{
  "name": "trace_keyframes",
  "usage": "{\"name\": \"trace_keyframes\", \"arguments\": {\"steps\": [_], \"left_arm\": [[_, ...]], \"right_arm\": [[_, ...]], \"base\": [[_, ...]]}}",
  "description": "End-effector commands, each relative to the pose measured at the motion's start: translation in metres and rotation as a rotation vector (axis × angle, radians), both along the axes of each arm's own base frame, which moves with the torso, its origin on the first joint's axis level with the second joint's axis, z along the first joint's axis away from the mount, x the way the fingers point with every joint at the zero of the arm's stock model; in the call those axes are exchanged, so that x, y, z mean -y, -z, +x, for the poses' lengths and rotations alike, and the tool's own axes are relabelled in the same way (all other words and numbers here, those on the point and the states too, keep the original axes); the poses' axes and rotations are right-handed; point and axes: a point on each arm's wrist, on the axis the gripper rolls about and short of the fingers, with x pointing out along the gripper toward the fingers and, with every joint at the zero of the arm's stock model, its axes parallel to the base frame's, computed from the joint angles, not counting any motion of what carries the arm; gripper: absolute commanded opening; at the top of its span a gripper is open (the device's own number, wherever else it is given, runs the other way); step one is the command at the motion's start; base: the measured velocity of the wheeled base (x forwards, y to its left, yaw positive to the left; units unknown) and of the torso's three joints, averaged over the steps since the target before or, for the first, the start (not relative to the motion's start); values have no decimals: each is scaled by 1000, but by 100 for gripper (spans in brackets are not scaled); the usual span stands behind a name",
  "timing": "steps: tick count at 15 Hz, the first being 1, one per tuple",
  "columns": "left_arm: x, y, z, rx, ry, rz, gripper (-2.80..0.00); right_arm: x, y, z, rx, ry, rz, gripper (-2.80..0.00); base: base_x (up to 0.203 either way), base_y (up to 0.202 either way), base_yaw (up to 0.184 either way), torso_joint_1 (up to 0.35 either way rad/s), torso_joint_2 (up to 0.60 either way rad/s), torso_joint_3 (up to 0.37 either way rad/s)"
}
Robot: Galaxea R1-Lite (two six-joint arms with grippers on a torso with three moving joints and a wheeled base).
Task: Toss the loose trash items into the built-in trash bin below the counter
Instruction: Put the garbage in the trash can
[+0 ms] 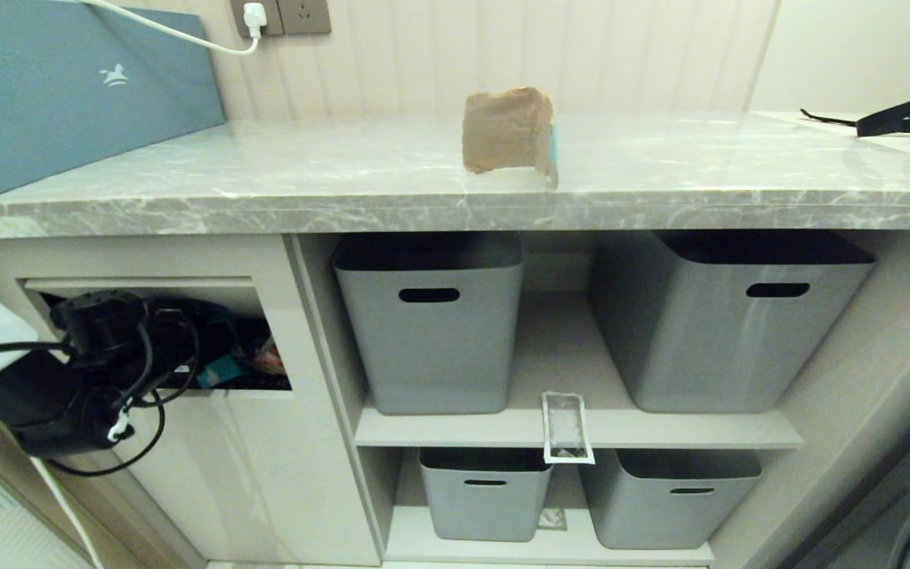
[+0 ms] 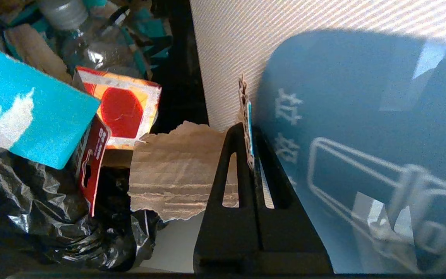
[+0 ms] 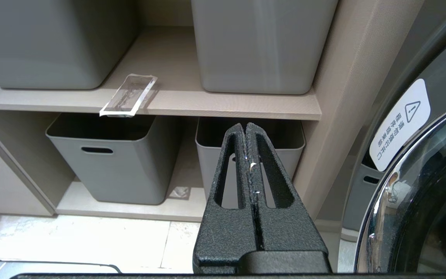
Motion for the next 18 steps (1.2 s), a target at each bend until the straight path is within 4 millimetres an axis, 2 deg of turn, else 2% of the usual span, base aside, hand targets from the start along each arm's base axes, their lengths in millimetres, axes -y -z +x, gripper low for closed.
{"name": "trace_keyframes", "arguments": {"steps": [1, 8, 12, 15, 18], "left_arm": [[0, 2, 3, -6, -11, -6, 0], [2, -5, -12, -13, -21, 6, 0], [4, -12, -30, -27, -32, 6, 0], [6, -16, -50, -51, -37, 17, 0], [11, -28, -82, -58, -50, 31, 0]], "right_arm": [[0, 0, 0, 2, -1, -1, -280], [0, 0, 0, 2, -1, -1, -280], [0, 0, 0, 0, -1, -1, -280], [0, 0, 0, 1, -1, -1, -280], [0, 0, 0, 2, -1, -1, -280]], "base": [[0, 0, 0, 0, 0, 0], [0, 0, 0, 0, 0, 0], [0, 0, 0, 0, 0, 0], [0, 0, 0, 0, 0, 0], [0, 0, 0, 0, 0, 0]]}}
